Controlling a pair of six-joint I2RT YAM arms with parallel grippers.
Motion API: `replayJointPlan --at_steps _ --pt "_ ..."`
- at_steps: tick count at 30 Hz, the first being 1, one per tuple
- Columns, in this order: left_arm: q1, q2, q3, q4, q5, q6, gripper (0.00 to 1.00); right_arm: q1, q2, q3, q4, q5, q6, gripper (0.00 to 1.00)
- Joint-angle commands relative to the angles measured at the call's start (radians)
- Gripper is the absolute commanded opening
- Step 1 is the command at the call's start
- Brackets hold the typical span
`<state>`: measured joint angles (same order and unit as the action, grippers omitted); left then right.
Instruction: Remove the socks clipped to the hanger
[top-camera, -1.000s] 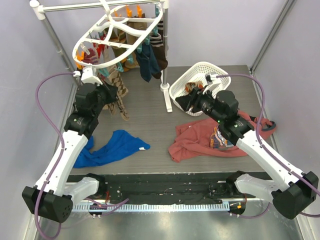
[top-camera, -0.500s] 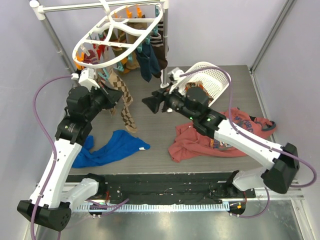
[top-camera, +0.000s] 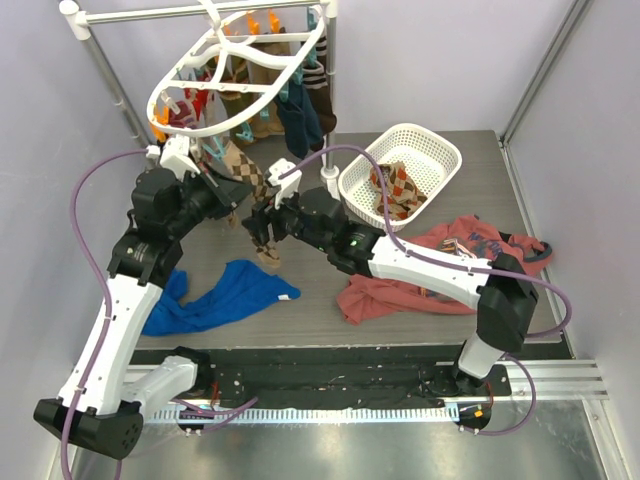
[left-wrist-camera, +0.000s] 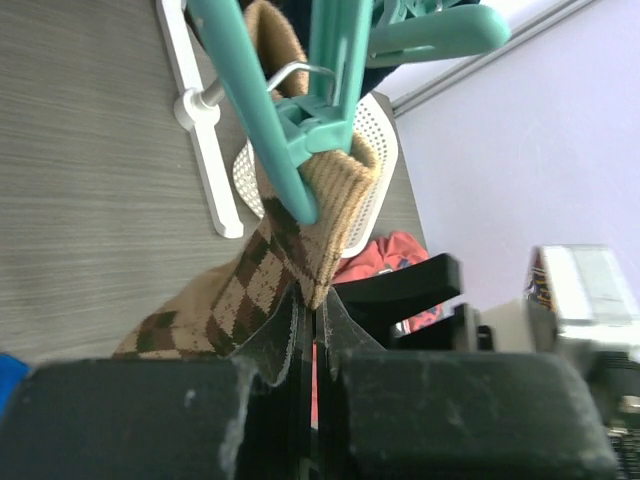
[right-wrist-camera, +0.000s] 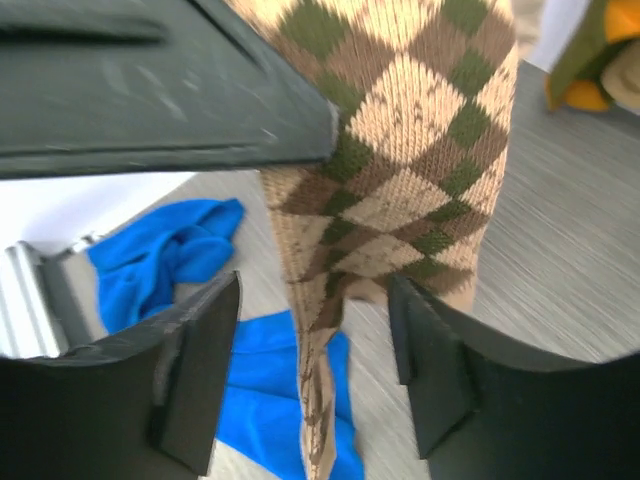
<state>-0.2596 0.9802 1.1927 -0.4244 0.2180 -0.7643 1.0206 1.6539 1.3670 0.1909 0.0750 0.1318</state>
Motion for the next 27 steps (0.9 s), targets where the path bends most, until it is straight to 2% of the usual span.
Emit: replayJointPlan --at_steps 1,2,4,6,7,9,10,12,17,27 --pt "0.002 0.002 0.036 0.018 0.044 -0.033 0.00 0.024 0.018 0.064 0.019 0.106 -0.041 0.59" --pt "0.003 -0.001 0.035 0.018 0.046 -0.033 0.00 0.029 0.024 0.067 0.016 0.120 -0.043 0.31" --pt "0.002 -0.006 0.031 0.013 0.029 -0.032 0.00 0.038 0.017 0.057 0.019 0.173 -0.040 0.01" --pt "0.002 -0.014 0.034 -0.007 0.005 -0.024 0.05 0.039 -0.011 0.015 0.053 0.203 -0.034 0.01" --pt "0.002 -0.018 0.039 -0.017 -0.008 -0.018 0.18 0.039 -0.022 -0.002 0.068 0.221 -0.028 0.01" --pt "0.002 -0.020 0.065 -0.051 -0.063 -0.003 0.36 0.039 -0.048 -0.037 0.099 0.221 -0.026 0.01" --pt "0.002 -0.018 0.079 -0.077 -0.086 0.003 0.48 0.039 -0.054 -0.043 0.102 0.210 -0.024 0.01" --pt "0.002 -0.009 0.128 -0.106 -0.152 0.029 0.56 0.038 -0.063 -0.049 0.104 0.200 -0.023 0.01" --pt "0.002 0.031 0.255 -0.174 -0.253 0.065 0.61 0.039 -0.074 -0.066 0.111 0.186 -0.023 0.01" --pt "0.002 0.129 0.340 -0.125 -0.287 0.071 0.62 0.039 -0.068 -0.054 0.111 0.154 -0.015 0.01"
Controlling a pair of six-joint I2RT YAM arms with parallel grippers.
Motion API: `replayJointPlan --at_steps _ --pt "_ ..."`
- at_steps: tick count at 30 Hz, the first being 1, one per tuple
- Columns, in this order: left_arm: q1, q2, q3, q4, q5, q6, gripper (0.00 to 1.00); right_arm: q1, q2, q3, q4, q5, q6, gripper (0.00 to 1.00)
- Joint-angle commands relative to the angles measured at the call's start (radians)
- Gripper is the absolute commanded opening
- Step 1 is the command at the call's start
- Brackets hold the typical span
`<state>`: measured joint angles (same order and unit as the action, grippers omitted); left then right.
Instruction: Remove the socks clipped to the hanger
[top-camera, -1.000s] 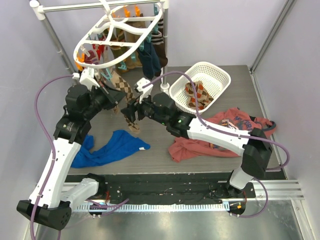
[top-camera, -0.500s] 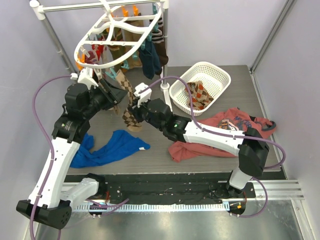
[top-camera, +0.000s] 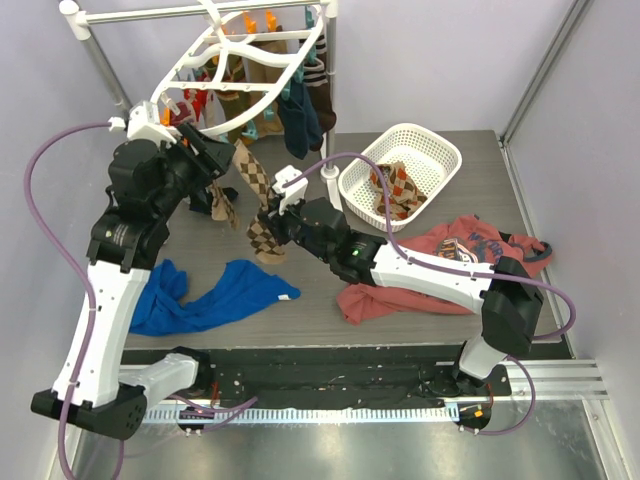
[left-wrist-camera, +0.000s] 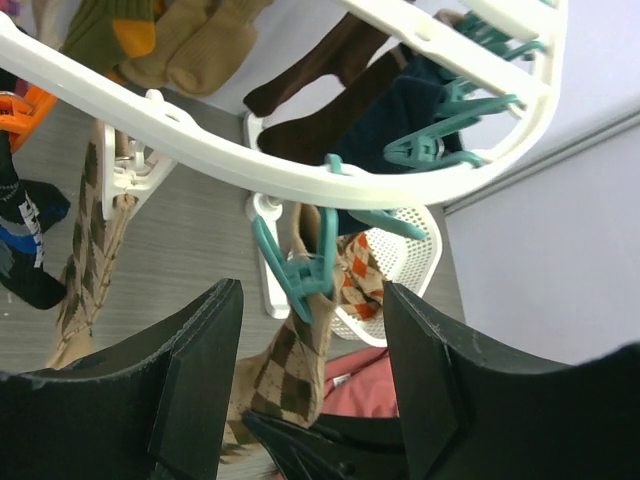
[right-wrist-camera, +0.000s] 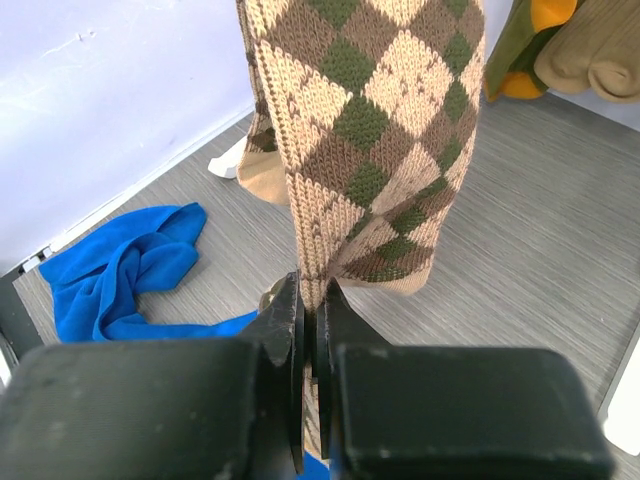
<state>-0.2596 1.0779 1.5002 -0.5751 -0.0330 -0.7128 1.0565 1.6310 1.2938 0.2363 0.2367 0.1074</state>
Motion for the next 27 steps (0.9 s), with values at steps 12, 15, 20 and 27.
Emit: replayJointPlan --at_steps 12,15,20,27 --pt "0.003 0.070 0.040 0.077 -0.085 0.042 0.55 0.003 -0.040 0.015 0.052 -0.014 -0.005 0.01" --pt "0.003 0.073 0.045 0.070 -0.102 0.049 0.55 0.003 -0.034 0.010 0.052 -0.013 -0.011 0.01" --pt "0.003 0.079 0.058 0.072 -0.110 0.055 0.43 0.003 -0.028 0.006 0.054 -0.014 -0.011 0.01" --pt "0.005 0.089 0.071 0.067 -0.105 0.062 0.01 0.002 -0.037 -0.004 0.052 0.001 -0.012 0.01"
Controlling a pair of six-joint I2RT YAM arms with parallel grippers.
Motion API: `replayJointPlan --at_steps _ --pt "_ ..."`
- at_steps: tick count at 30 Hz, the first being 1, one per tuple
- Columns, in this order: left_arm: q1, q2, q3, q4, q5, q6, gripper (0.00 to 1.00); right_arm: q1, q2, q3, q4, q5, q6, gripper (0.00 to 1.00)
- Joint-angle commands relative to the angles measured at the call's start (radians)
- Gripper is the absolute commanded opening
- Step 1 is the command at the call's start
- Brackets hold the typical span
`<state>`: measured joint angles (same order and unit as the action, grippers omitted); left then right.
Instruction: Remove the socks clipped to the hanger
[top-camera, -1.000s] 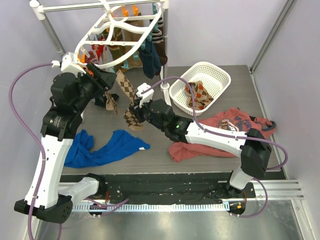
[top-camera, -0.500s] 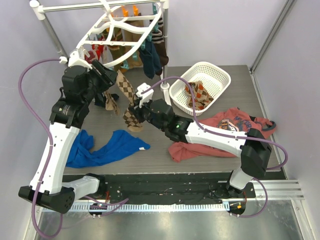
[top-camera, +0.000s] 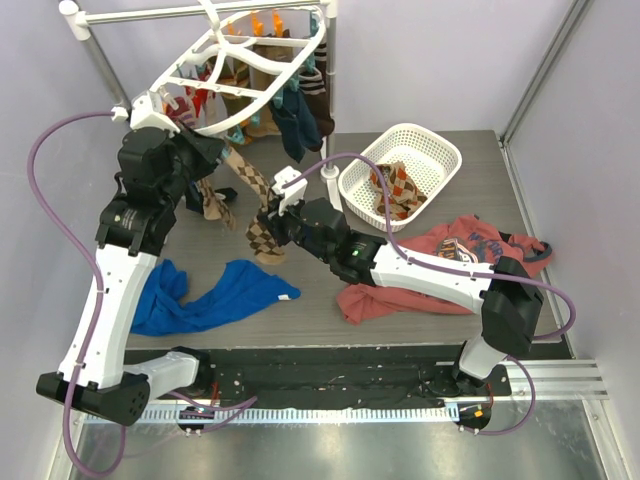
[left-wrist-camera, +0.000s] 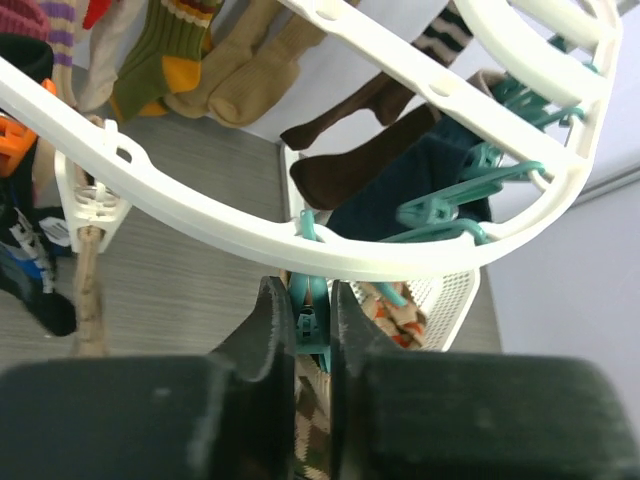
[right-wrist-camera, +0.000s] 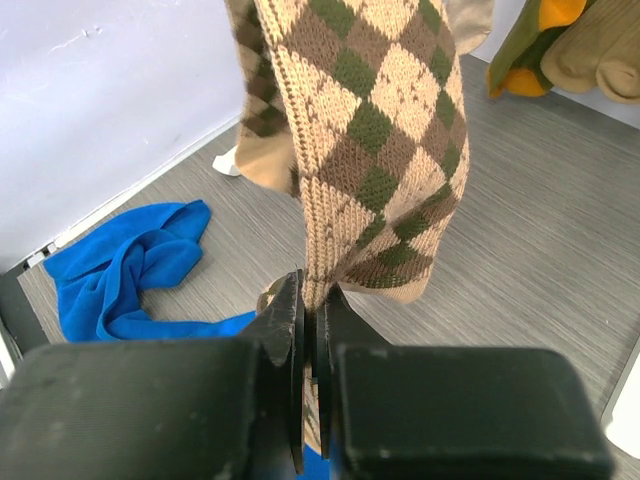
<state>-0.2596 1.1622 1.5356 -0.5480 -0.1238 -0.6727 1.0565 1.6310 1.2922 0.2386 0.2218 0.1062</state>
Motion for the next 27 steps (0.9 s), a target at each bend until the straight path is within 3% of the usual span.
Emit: replayJointPlan --at_steps 1,7,10,13,14,17,20,27 --pt "0.003 0.008 0.034 0.036 -0.016 0.025 0.00 0.003 -0.040 -0.011 0.054 0.027 -0.011 0.01" --pt "0.003 0.016 0.026 0.029 0.009 0.039 0.00 0.003 -0.098 -0.073 0.058 0.126 -0.013 0.01" --pt "0.003 0.011 0.017 0.028 0.019 0.048 0.07 -0.007 -0.146 -0.105 0.044 0.194 -0.010 0.01" --pt "0.005 -0.005 0.000 0.025 0.021 0.056 0.23 -0.055 -0.194 -0.120 -0.010 0.224 0.018 0.01" --pt "0.003 -0.010 -0.005 0.023 0.024 0.058 0.34 -0.091 -0.207 -0.125 -0.025 0.234 0.044 0.01" --pt "0.003 -0.033 -0.026 0.017 0.036 0.071 0.54 -0.170 -0.256 -0.146 -0.076 0.212 0.079 0.01" --pt "0.003 -0.071 -0.064 0.016 0.052 0.084 0.66 -0.298 -0.295 -0.165 -0.120 0.191 0.104 0.01" --pt "0.003 -0.185 -0.255 0.059 -0.046 0.116 0.77 -0.576 -0.263 -0.128 -0.151 0.085 0.086 0.03"
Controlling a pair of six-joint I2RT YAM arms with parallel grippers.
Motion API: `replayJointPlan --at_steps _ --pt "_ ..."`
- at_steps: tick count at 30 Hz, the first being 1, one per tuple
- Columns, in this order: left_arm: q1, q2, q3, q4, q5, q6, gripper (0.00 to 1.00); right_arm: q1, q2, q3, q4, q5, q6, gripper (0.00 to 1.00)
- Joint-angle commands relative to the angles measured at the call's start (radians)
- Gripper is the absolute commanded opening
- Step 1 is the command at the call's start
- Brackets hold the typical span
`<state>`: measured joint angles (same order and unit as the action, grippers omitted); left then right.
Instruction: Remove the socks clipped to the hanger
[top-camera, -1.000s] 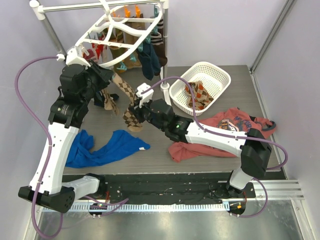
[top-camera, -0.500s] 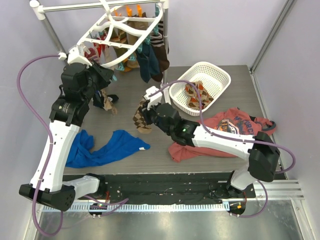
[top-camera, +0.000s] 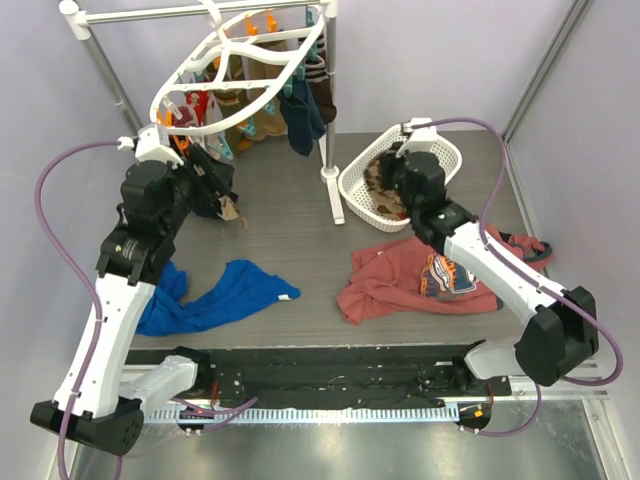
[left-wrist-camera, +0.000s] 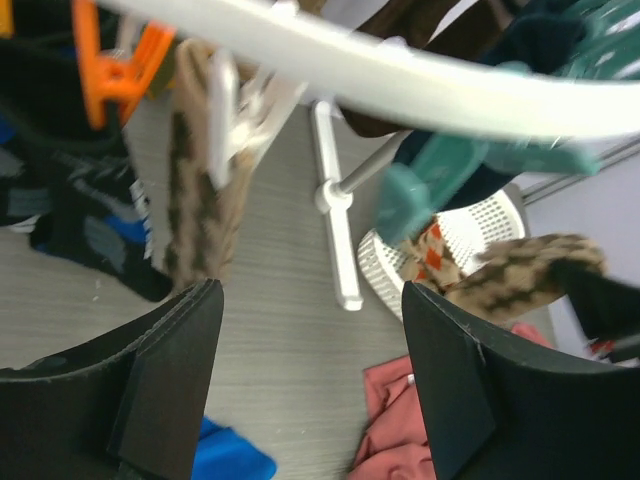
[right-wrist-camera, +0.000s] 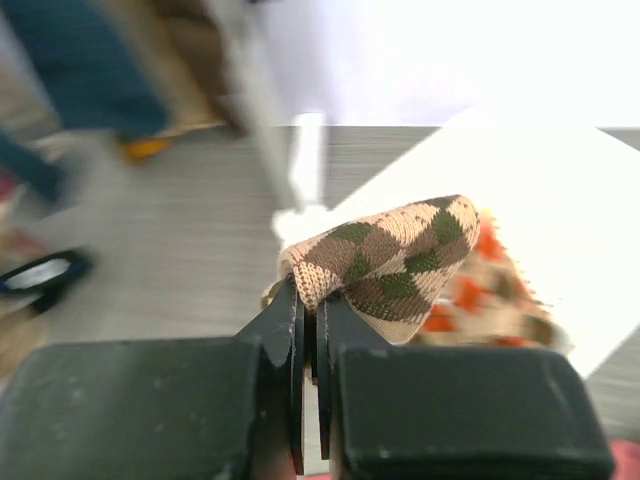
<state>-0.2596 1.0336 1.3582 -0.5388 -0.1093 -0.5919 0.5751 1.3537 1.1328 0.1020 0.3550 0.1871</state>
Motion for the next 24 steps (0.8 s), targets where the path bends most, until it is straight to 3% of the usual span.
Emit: replayJointPlan --at_steps 1,9,12,13,15,17,20,23,24 --pt "0.003 -0.059 -0.091 0.054 -0.069 0.041 0.78 -0.142 0.030 0.057 -0.016 -0.069 0.008 0.04" --pt "0.003 0.043 -0.087 0.036 -0.131 0.087 0.79 -0.290 0.234 0.199 -0.024 -0.099 0.040 0.14" --pt "0.003 0.066 -0.091 0.054 -0.136 0.092 0.78 -0.314 0.292 0.237 -0.036 -0.113 0.058 0.25" --pt "0.003 0.072 -0.094 0.063 -0.129 0.093 0.76 -0.319 0.330 0.245 -0.039 -0.113 0.063 0.39" --pt "0.003 0.077 -0.103 0.086 -0.110 0.104 0.69 -0.325 0.375 0.274 -0.063 -0.106 0.066 0.53" --pt "0.003 0.083 -0.103 0.085 -0.115 0.110 0.65 -0.325 0.396 0.318 -0.138 -0.103 0.064 0.58" --pt "0.003 0.085 -0.096 0.068 -0.118 0.129 0.47 -0.324 0.392 0.334 -0.195 -0.109 0.071 0.61" --pt "0.003 0.080 -0.096 0.063 -0.119 0.145 0.17 -0.323 0.340 0.300 -0.194 -0.135 0.071 0.65" --pt "0.003 0.077 -0.096 0.059 -0.113 0.147 0.02 -0.327 0.323 0.292 -0.196 -0.157 0.068 0.66"
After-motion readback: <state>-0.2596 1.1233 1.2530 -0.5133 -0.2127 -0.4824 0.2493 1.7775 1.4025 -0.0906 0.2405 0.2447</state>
